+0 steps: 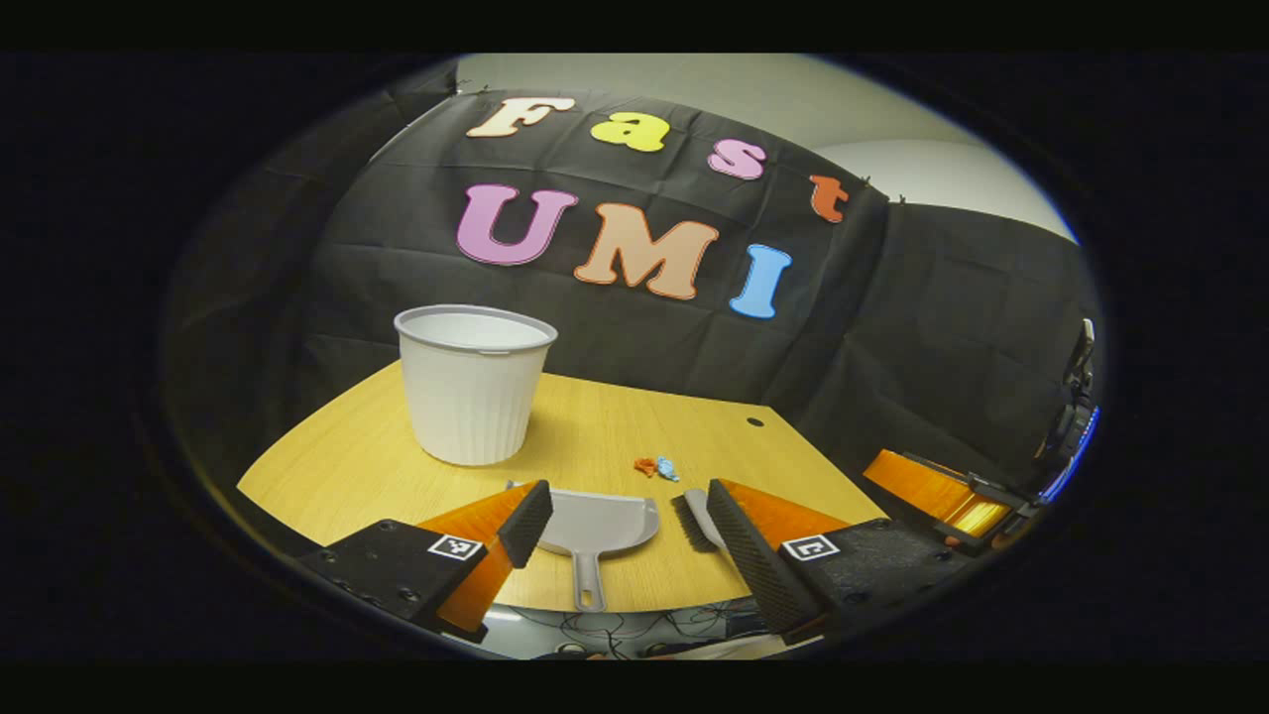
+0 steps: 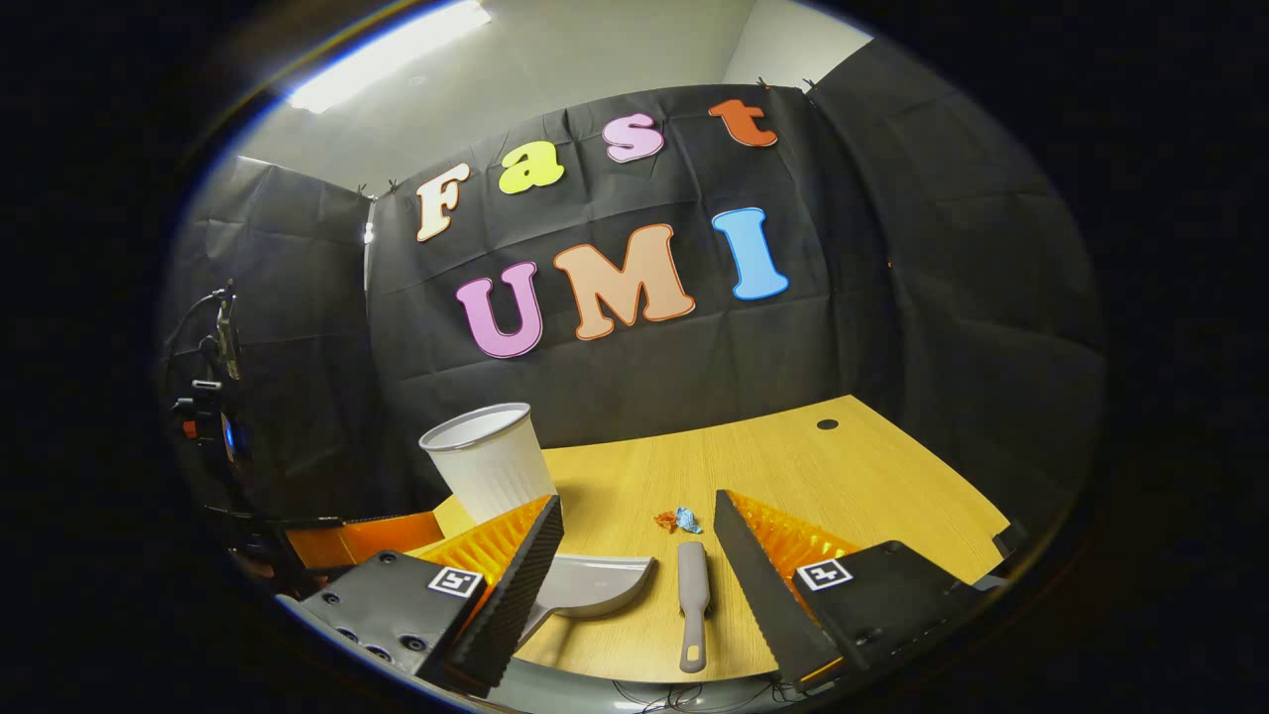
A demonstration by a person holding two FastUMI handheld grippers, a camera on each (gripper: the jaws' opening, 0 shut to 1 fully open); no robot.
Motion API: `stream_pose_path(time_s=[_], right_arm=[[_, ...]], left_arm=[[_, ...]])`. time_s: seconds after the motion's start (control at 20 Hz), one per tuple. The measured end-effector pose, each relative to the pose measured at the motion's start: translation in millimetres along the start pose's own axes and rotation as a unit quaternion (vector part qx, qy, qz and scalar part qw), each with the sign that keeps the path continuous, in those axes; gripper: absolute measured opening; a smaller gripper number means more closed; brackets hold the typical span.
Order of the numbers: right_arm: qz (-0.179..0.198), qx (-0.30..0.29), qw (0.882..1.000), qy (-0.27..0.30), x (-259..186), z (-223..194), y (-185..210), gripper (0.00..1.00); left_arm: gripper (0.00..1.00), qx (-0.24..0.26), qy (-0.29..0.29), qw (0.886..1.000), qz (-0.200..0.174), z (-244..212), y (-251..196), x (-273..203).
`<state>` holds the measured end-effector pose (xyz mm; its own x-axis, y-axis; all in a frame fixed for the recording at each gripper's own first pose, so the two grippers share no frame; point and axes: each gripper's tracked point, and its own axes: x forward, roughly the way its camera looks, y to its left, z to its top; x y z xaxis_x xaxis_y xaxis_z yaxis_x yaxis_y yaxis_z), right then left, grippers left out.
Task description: Pick up the small broom and dustpan from the desktop, sweep the trash into the dustpan with the broom, and then empty the trash into the garbage bin.
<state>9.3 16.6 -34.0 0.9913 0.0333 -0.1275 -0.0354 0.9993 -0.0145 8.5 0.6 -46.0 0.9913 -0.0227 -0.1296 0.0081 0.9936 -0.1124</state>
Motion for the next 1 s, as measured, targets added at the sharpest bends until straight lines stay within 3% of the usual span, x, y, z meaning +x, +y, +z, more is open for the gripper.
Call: stream_pose_path(time_s=[0.2, 0.35, 0.65, 0.9, 1.0], right_arm=[[0.001, 0.005, 1.0, 0.031, 13.5, -20.3, -5.6, 0.99], [-0.002, 0.009, 0.995, 0.103, 31.6, -64.6, -16.2, 0.99], [-0.025, -0.018, 0.973, 0.228, 72.4, -150.0, -46.0, 0.99], [-0.032, -0.028, 0.956, 0.291, 97.0, -187.9, -59.2, 0.95], [-0.035, -0.035, 0.953, 0.3, 108.0, -195.1, -63.3, 0.99]], left_arm=[[0.94, 0.0, 0.024, 1.0, 0.004, -23.0, 5.0, 12.7], [0.94, 0.001, 0.105, 0.994, 0.01, -80.2, 12.5, 29.9], [0.96, 0.002, 0.249, 0.968, 0.029, -167.0, 35.5, 55.6], [0.96, 0.01, 0.304, 0.951, 0.05, -202.8, 52.8, 83.4], [0.96, 0.019, 0.322, 0.945, 0.059, -214.0, 58.3, 93.7]])
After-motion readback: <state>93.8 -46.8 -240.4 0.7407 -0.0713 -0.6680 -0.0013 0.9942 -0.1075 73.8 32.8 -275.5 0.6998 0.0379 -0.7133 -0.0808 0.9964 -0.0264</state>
